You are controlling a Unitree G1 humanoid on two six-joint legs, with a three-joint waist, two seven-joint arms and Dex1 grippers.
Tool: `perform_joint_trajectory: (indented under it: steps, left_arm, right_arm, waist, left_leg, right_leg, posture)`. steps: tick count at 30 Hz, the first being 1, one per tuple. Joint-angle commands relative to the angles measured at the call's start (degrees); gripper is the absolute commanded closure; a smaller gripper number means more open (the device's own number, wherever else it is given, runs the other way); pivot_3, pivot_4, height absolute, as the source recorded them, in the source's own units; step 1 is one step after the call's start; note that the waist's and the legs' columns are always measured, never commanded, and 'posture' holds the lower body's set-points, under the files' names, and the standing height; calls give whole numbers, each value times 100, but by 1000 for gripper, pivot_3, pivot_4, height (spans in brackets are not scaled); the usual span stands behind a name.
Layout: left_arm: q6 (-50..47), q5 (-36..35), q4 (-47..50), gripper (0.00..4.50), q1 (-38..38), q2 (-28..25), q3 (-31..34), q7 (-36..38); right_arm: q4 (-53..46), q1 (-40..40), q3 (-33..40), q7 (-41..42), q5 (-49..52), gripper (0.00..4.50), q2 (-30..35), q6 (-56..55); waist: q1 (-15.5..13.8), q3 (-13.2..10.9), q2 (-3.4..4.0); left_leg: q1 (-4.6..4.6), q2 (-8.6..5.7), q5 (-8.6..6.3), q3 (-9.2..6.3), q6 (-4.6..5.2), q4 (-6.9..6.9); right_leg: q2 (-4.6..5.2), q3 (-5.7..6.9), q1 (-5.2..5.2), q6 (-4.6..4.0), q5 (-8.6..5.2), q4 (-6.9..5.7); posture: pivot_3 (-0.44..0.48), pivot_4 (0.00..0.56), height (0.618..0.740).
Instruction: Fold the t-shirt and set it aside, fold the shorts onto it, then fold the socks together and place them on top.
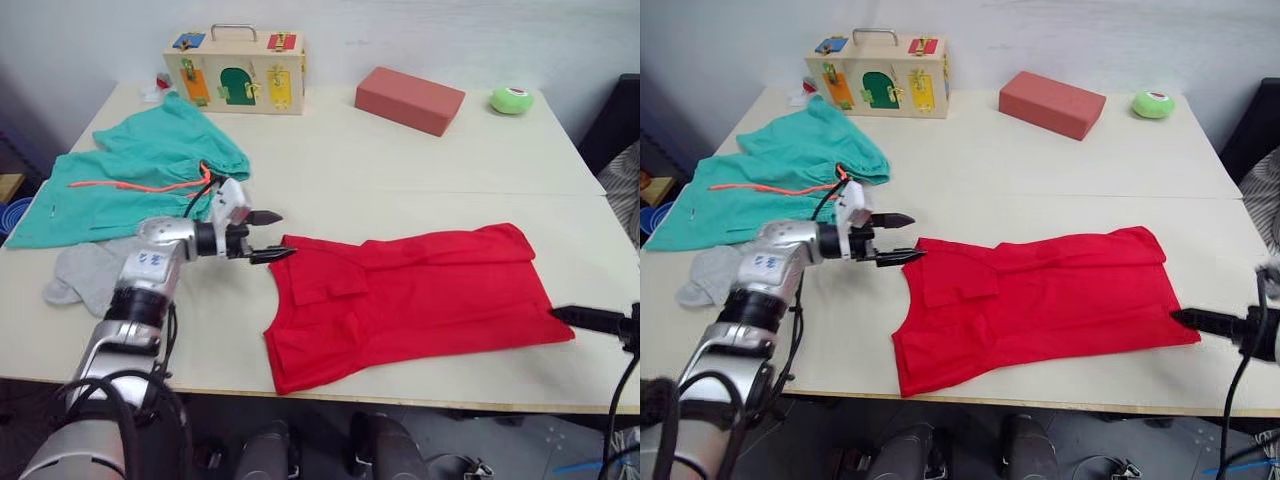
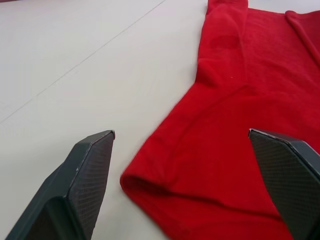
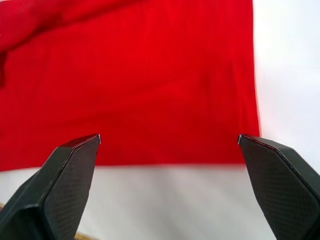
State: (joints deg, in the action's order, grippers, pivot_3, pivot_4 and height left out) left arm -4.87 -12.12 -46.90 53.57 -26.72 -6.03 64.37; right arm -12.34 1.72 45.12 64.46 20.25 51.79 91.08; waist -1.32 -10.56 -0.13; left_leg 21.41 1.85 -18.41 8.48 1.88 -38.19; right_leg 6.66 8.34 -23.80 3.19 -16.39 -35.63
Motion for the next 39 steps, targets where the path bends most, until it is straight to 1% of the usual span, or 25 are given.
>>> perform_joint_trajectory:
  steps: [1,2,4,6,9,10,12,13,21,23,25,26,29,33,37,39]
  left_arm:
    - [483,391,-1009,0,559,182,-114,177]
    - [650,509,-1307,0,705,263,-156,217]
    - [680,642,-1802,0,986,409,-140,238]
    - [691,721,-2086,0,1143,486,-88,301]
    - [757,1002,-2372,0,1236,556,-193,374]
    - [734,1072,-2440,0,1249,575,-206,373]
    - [700,1189,-2554,396,1261,618,-182,259]
    - [686,1241,-2597,572,1259,635,-171,198]
    - [458,1387,-2725,3162,1149,679,-40,98]
    - [431,1398,-2713,3775,1115,677,-10,131]
    - [484,1435,-2685,4417,1071,665,-20,180]
    - [487,1420,-2635,4466,1027,640,-3,239]
    - [511,1364,-2395,4466,807,494,64,409]
    - [436,1210,-1912,4466,484,353,236,358]
    - [160,1051,-714,4466,-190,119,305,394]
    - [-408,792,154,4466,-600,61,531,90]
  right_arm:
    - [-829,400,603,-691,611,36,-578,142]
    - [-1031,453,638,-933,769,36,-832,142]
    - [-1127,424,663,-1383,1046,36,-1259,142]
    - [-1122,336,659,-1774,1273,36,-1493,142]
    - [-900,-109,462,-2364,1368,36,-1857,142]
    - [-833,-230,413,-2486,1372,204,-1940,142]
    - [-708,-481,296,-2724,1269,614,-2077,142]
    - [-676,-585,240,-2835,1207,946,-2129,123]
    - [-411,-861,-60,-3257,1134,3882,-2197,-415]
    - [-386,-859,-135,-3278,1178,4490,-2160,-539]
    - [-319,-853,-174,-3288,1211,4500,-2149,-691]
    - [-263,-865,-265,-3251,1231,4500,-2117,-806]
    - [-109,-999,-758,-3166,1223,4500,-1955,-1224]
    - [318,-1312,-1327,-3149,1011,4500,-1773,-2027]
    - [1009,-1760,-2047,-3111,536,4500,-1611,-3286]
    - [1396,-2007,-2447,-2997,338,4500,-1529,-3707]
  waist:
    - [3,-2,-10]
    - [14,-2,-11]
    - [43,-4,-14]
    - [84,-3,-20]
    - [180,1,-62]
    - [218,3,-80]
    - [261,2,-87]
    - [286,4,-90]
    - [295,5,-93]
    - [297,5,-93]
    - [295,5,-93]
    - [297,5,-94]
    - [330,6,-94]
    - [364,6,-94]
    - [412,6,-94]
    - [437,5,-93]
  left_leg:
    - [1,1,0,1,0,0]
    - [3,-1,-1,3,1,0]
    - [3,-3,-1,9,2,0]
    - [1,-4,0,10,5,-2]
    - [-3,1,1,9,6,-1]
    - [-4,3,2,9,5,-1]
    - [-6,2,2,9,5,-1]
    - [-6,2,2,9,6,-1]
    - [-8,1,2,9,5,0]
    - [-8,1,2,10,5,0]
    - [-9,1,2,10,5,0]
    - [-9,1,2,10,5,0]
    - [-14,1,2,16,5,0]
    - [-20,5,4,20,2,2]
    - [-24,5,5,29,0,4]
    - [-24,6,8,30,-3,4]
  right_leg:
    - [-2,2,-1,0,0,1]
    - [-2,1,-3,0,0,1]
    - [-2,-1,-4,1,0,-1]
    - [-2,-2,-5,2,1,-4]
    - [-4,-2,-4,2,1,-9]
    - [-5,-3,-4,2,1,-10]
    - [-4,-3,-4,2,1,-14]
    - [-2,-3,-4,2,1,-15]
    - [-2,-6,-4,2,1,-18]
    - [-2,-7,-4,2,1,-19]
    - [-3,-6,-4,2,1,-20]
    - [-3,-7,-4,2,1,-20]
    - [-3,-12,-3,2,1,-20]
    - [-4,-15,-3,2,1,-25]
    - [-5,-23,-5,2,1,-31]
    - [-5,-24,-5,2,1,-34]
  posture:
    - [0,150,740]
    - [0,150,740]
    - [0,150,740]
    - [0,150,740]
    - [0,150,740]
    - [0,150,740]
    - [0,150,740]
    - [0,150,740]
    - [0,150,740]
    - [0,150,740]
    - [0,150,740]
    - [0,150,740]
    - [0,150,740]
    - [0,150,740]
    - [0,150,740]
    - [0,150,740]
